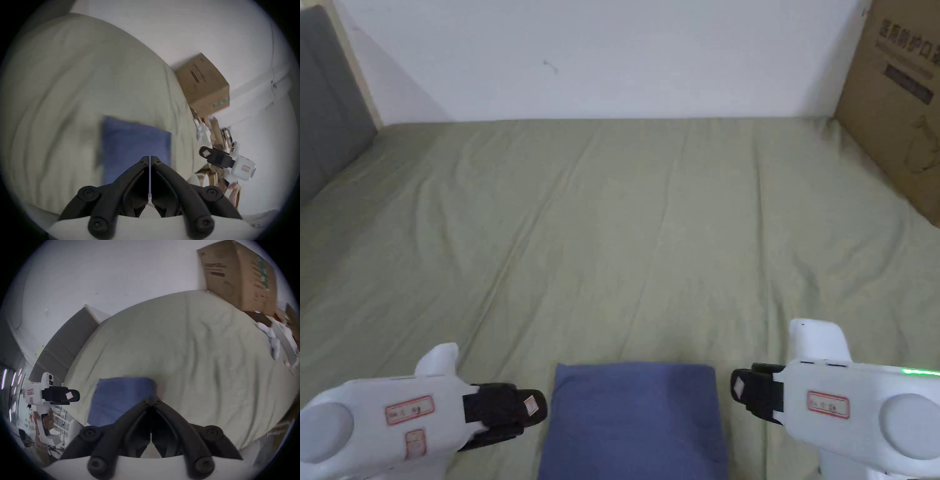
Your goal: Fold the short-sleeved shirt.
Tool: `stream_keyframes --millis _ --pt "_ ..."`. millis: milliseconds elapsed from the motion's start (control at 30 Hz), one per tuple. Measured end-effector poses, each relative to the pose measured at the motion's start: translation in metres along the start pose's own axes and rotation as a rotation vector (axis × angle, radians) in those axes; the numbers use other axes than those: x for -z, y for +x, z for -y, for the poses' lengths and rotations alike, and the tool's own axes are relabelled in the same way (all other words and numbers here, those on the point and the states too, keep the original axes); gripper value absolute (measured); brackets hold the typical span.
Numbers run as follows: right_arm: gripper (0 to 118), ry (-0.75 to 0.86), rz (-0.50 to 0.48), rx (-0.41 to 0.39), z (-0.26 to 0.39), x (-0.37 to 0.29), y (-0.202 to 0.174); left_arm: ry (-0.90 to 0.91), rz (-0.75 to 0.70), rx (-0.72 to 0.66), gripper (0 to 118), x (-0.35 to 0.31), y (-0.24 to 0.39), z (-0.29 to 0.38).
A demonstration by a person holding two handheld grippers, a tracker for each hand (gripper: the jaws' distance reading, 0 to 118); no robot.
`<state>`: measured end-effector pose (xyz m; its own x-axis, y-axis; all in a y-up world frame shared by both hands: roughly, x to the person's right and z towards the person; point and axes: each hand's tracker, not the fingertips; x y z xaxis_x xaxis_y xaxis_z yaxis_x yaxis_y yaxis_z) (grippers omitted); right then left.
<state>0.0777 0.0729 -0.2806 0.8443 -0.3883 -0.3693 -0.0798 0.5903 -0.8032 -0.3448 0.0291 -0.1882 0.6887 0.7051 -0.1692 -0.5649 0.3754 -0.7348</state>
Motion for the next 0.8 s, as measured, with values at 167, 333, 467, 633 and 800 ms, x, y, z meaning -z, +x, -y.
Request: stream_keyframes --millis 167,333,467,633,800 --pt "0 -0.17 -0.022 -0.096 0.008 0.084 -0.045 0.008 -0.016 -0.118 2 -0.019 -0.035 0.032" --pt "0 -0.25 0.074 -0.173 0.037 0.126 -0.05 -0.006 0.003 -0.167 2 -0.016 -0.066 0.044" --pt "0 -0.255 0.048 -0.102 0.026 0.119 -0.041 -0.014 0.07 -0.17 14 -0.005 -0.07 0.042" --pt "0 -0.25 0.038 -0.062 0.028 0.117 -0.039 -0.033 0.169 -0.207 91 0.019 -0.069 0.023" --pt "0 -0.251 0.042 -0.07 0.028 0.117 -0.041 -0.124 0.223 -0.195 106 0.069 -0.07 0.009"
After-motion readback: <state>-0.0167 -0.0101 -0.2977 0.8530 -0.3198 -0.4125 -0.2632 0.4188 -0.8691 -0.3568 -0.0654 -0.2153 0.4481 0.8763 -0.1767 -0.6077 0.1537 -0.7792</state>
